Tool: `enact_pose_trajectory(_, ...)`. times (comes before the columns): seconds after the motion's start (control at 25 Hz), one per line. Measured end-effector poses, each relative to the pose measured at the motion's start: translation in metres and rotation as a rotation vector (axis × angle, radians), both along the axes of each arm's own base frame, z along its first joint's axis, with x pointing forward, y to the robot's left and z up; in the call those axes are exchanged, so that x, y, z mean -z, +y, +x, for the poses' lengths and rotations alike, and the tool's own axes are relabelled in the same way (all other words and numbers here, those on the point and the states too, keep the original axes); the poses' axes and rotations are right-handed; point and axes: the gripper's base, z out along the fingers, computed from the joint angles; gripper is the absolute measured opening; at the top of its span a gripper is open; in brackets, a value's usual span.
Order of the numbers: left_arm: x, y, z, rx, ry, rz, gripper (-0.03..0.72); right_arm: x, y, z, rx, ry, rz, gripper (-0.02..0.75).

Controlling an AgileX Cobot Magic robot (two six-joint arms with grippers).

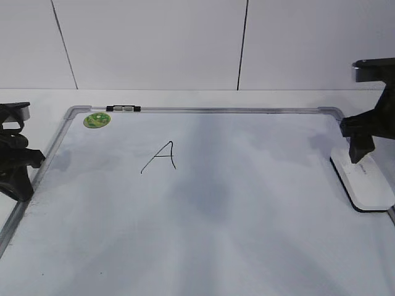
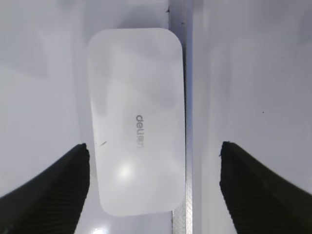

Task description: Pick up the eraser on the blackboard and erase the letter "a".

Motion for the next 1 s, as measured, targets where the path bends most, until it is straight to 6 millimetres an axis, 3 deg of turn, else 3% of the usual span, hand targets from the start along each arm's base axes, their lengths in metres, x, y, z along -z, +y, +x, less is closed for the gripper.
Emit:
enact_pose_trajectory(0.24, -0.005, 0.001, 0.009, 0.045, -0.010, 0.020, 0.164, -0.017, -0.001, -0.007, -0.001, -0.036, 0.002, 0.653)
enact_pose_trajectory(0.44, -0.026, -0.001, 0.025, 0.070, -0.025, 0.016, 0.295, -0.024, -0.002, -0.014, -0.015, -0.017, -0.003, 0.653)
enact_pose_trajectory(0.68, -0.062, -0.002, 0.028, 0.088, -0.025, 0.004, 0.319, -0.041, -0.002, -0.028, -0.026, -0.017, 0.009, 0.652)
enact_pose_trajectory(1.0, -0.123, -0.002, -0.001, 0.068, -0.096, -0.006, 0.320, -0.077, -0.005, -0.062, -0.029, -0.018, 0.024, 0.638)
